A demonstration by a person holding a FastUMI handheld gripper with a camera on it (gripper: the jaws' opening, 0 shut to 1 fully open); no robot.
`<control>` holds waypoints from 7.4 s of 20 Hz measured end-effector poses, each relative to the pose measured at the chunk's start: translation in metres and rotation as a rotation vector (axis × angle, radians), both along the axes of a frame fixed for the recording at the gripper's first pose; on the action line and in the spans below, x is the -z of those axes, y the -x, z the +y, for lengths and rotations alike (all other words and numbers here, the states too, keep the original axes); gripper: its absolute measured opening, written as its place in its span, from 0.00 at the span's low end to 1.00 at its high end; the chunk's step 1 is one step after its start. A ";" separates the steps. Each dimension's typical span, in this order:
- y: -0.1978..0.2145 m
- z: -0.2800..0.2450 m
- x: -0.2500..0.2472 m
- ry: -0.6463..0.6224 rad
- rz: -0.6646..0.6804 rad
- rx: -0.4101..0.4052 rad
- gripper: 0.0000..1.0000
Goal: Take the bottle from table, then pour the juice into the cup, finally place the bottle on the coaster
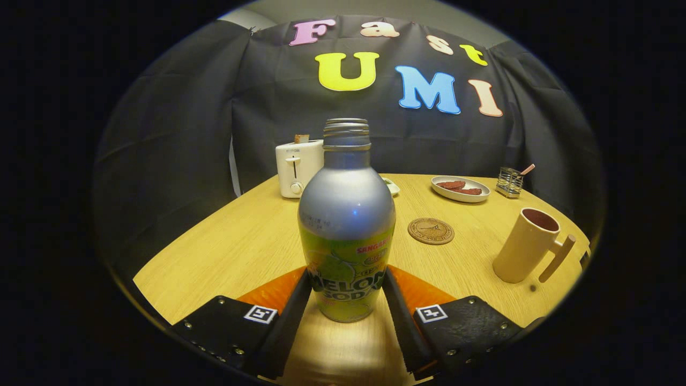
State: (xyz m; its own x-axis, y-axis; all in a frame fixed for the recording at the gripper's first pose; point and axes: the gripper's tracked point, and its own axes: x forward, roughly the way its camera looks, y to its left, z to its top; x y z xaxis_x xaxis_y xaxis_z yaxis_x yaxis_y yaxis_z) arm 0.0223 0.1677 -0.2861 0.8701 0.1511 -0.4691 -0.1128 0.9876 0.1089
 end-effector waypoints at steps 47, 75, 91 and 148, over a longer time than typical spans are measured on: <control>-0.023 -0.099 -0.016 -1.143 0.203 0.439 0.77; -0.045 -0.106 -0.052 -1.507 0.262 0.543 0.77; -0.056 -0.109 -0.063 -1.643 0.288 0.589 0.77; -0.064 -0.131 -0.089 -1.951 0.485 0.702 0.77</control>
State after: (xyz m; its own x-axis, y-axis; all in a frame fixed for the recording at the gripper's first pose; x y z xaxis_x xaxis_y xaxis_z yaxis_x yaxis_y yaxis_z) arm 0.0864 0.0363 -0.1973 0.8730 0.3848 -0.2996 0.4771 -0.5468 0.6880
